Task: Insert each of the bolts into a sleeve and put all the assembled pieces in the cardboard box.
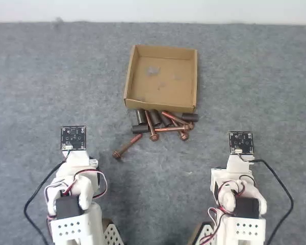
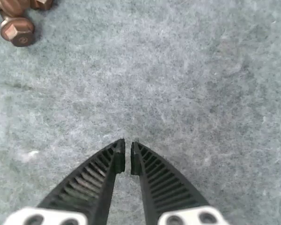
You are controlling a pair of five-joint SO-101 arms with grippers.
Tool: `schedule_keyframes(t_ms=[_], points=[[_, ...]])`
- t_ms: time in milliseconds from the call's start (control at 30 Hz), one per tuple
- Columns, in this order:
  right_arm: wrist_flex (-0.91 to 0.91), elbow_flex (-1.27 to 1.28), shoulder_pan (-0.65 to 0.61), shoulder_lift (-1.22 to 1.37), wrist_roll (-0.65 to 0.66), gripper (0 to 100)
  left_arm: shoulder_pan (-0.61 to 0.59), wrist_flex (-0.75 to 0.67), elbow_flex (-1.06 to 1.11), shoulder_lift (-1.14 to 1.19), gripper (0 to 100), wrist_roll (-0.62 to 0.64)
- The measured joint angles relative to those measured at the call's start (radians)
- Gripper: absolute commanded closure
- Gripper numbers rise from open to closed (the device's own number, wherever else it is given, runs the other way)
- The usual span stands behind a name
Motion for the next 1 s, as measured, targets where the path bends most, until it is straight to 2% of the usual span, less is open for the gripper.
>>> schedule_keyframes(t_ms=[700,800,1000], points=[[0.000,0.000,0.000,0.000,0.000,99.2,0.000,0.000,-0.028,0.000,99,0.000],[0.000,0.000,0.000,0.000,0.000,99.2,-0.028,0.000,-0.052,0.000,99,0.000],[-0.008,-0.008,0.043,0.000,0.000,99.2,-0.043,-0.032,-0.064,0.000,99,-0.002]])
